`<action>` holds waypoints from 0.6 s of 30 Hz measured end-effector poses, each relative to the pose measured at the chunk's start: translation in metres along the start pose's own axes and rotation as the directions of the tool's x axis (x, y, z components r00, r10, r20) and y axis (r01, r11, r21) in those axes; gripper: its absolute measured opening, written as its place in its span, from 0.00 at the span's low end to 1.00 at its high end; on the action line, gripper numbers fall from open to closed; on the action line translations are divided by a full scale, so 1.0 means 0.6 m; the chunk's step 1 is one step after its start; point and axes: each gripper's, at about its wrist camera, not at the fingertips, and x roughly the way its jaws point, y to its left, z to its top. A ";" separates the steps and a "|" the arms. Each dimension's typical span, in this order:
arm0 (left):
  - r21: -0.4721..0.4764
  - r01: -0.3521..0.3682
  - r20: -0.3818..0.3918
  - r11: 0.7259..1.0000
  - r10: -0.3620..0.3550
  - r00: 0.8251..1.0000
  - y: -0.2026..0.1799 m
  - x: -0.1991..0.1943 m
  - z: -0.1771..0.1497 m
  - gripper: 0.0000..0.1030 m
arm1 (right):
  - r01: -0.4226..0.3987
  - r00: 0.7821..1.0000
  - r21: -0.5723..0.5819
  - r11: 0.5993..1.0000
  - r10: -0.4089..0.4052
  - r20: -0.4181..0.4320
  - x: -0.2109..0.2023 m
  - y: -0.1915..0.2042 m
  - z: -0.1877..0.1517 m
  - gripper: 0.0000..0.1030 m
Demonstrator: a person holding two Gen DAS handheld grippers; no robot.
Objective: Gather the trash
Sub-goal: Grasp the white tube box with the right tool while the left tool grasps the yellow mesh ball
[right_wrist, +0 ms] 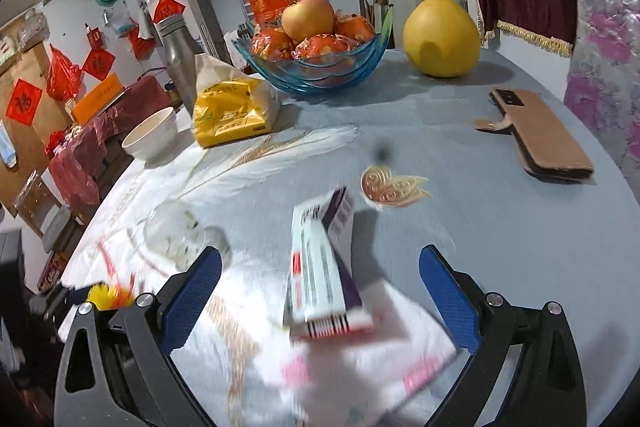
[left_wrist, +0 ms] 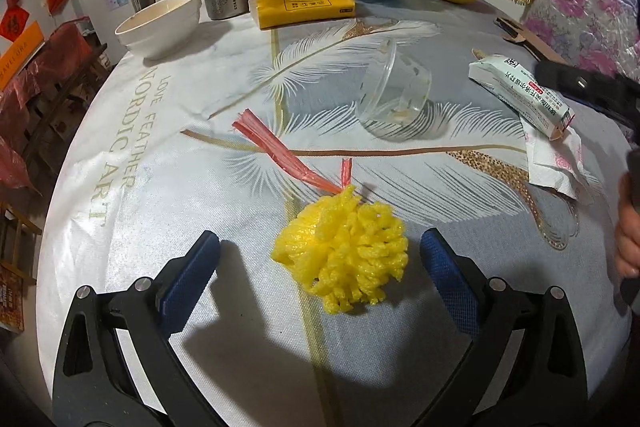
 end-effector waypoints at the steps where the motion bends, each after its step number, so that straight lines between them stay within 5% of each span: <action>1: 0.000 0.000 0.000 1.000 0.000 1.000 0.000 -0.001 -0.001 0.93 | -0.002 1.000 -0.001 1.000 0.002 0.003 0.004 0.001 0.002 0.94; 9: 0.000 0.000 0.000 1.000 0.000 1.000 0.000 0.000 0.000 0.93 | -0.028 0.999 -0.016 0.999 0.028 -0.022 0.035 -0.001 -0.001 0.86; 10: 0.000 0.000 0.001 1.000 0.000 1.000 0.000 0.000 0.000 0.93 | -0.034 0.999 -0.015 0.999 0.033 -0.027 0.037 -0.001 -0.002 0.81; 13: 0.001 0.000 0.000 1.000 0.000 1.000 0.000 0.000 0.000 0.93 | -0.062 0.996 -0.004 0.998 0.062 -0.069 0.051 -0.003 -0.001 0.41; 14: 0.001 0.000 0.000 1.000 0.000 1.000 0.000 0.000 -0.001 0.93 | -0.071 0.994 0.007 0.997 0.071 -0.082 0.054 -0.006 -0.002 0.35; 18: 0.000 0.003 -0.002 1.000 -0.003 1.000 0.001 0.000 0.000 0.93 | -0.075 0.994 0.010 0.997 0.075 -0.080 0.053 -0.005 -0.005 0.34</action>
